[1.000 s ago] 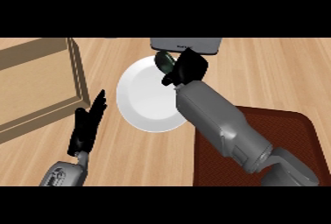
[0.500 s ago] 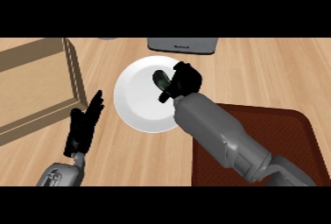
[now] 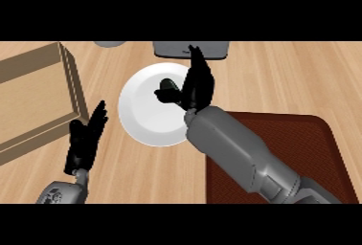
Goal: Pick the eggplant from the tray and place it in the plate
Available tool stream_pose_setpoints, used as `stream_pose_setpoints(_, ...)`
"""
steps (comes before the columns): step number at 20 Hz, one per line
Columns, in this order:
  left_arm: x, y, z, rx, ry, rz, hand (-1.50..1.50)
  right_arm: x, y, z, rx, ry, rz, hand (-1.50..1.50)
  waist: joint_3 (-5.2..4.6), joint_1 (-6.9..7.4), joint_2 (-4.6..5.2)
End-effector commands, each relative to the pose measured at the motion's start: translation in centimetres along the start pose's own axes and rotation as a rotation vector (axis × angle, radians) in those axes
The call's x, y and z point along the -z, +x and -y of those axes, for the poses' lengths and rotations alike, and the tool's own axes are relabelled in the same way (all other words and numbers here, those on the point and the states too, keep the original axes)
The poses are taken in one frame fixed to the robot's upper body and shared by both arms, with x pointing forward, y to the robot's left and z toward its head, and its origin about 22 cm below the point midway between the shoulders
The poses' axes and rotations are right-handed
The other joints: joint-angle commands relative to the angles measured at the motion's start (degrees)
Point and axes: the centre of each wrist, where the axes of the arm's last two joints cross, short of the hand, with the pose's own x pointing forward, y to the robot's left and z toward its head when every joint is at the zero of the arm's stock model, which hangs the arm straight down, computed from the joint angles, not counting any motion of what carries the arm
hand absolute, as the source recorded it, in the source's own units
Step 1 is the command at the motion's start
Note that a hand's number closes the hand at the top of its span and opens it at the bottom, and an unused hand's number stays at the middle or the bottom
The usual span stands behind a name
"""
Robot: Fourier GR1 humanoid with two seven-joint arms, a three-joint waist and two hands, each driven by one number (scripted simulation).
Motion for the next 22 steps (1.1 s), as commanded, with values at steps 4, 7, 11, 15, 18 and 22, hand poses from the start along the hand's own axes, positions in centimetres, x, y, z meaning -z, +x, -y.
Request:
stream_pose_setpoints(4, -0.5, -0.5, 0.4, -0.004, -0.002, 0.003, 0.0, -3.2, -0.8, 0.2, 0.263, -0.031, -0.008, -1.5, -0.06, -0.97, -0.18)
stream_pose_setpoints(7, -0.2, -0.6, 0.0, -0.003, 0.012, -0.005, 0.0, -4.0, -2.3, -0.2, 0.267, -0.012, 0.027, -1.5, -0.06, -0.96, -0.04)
stream_pose_setpoints(11, -0.5, -0.1, -1.5, 0.018, 0.009, 0.011, 0.0, -5.1, -4.6, -0.5, 0.275, -0.02, 0.087, -1.5, -0.02, -0.54, -0.01)
stream_pose_setpoints(15, -1.2, 0.1, 0.2, -0.006, 0.018, 0.006, 0.0, -5.2, -4.1, -1.1, 0.274, -0.019, 0.099, -1.5, -0.04, -0.47, -0.09)
stream_pose_setpoints(18, -0.5, 0.0, -1.6, 0.008, 0.004, 0.001, 0.0, -4.8, -5.6, -1.1, 0.248, -0.011, 0.075, -1.5, -0.06, -1.23, -0.16)
stream_pose_setpoints(22, -2.1, 0.2, -0.9, -0.001, 0.005, -0.019, 0.0, -5.1, -7.2, -1.8, 0.198, -0.062, 0.033, -1.5, -0.05, -0.42, -0.16)
